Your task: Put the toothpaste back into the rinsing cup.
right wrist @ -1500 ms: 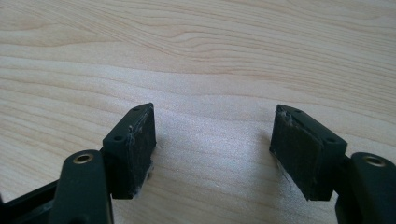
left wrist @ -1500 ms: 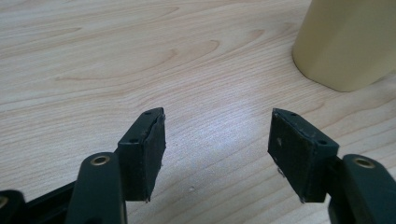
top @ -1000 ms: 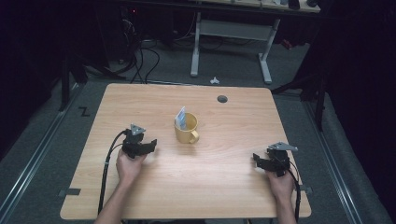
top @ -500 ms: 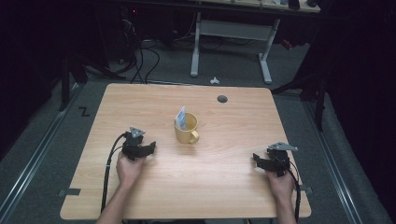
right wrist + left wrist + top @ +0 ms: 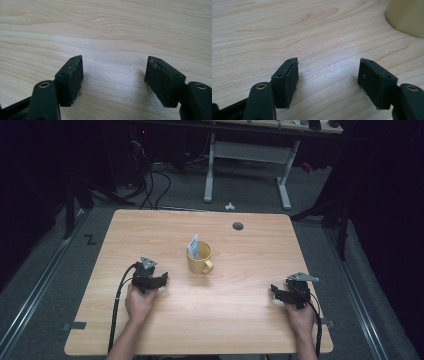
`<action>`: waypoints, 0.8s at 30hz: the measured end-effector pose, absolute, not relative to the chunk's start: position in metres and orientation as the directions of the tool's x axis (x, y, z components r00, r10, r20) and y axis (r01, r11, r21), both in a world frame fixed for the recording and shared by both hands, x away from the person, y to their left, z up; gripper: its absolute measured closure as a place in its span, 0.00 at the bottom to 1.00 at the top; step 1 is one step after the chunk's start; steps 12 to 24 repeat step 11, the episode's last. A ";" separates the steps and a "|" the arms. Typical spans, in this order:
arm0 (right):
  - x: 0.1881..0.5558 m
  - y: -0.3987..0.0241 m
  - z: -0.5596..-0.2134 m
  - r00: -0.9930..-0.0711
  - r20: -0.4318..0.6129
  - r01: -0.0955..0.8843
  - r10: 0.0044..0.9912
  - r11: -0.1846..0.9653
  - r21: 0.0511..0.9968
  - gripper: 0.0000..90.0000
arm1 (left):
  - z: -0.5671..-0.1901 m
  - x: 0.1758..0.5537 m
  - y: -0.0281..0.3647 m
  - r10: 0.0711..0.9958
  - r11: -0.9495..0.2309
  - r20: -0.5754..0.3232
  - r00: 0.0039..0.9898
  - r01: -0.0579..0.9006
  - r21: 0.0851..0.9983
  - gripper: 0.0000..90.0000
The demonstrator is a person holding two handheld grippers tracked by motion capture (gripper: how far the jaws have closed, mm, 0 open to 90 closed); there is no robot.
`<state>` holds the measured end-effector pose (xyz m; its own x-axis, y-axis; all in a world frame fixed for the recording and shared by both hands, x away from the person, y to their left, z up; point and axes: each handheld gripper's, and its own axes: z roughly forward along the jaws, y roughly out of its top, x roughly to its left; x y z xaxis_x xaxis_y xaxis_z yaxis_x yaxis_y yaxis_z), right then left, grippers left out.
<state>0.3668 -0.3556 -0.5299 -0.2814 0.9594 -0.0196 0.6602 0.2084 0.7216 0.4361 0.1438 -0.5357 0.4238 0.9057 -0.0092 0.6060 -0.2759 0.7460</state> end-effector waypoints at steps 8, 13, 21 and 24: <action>0.367 -0.356 -0.530 -0.281 -0.020 0.660 0.959 0.209 0.721 0.35 | -0.536 0.437 0.144 0.899 -0.279 -0.021 0.438 0.608 0.744 0.34; 0.367 -0.356 -0.530 -0.281 -0.020 0.660 0.959 0.208 0.722 0.35 | -0.536 0.437 0.144 0.898 -0.283 -0.017 0.439 0.606 0.743 0.32; 0.367 -0.356 -0.530 -0.281 -0.020 0.660 0.959 0.208 0.722 0.35 | -0.536 0.437 0.144 0.898 -0.283 -0.017 0.439 0.606 0.743 0.32; 0.367 -0.356 -0.530 -0.281 -0.020 0.660 0.959 0.208 0.722 0.35 | -0.536 0.437 0.144 0.898 -0.283 -0.017 0.439 0.606 0.743 0.32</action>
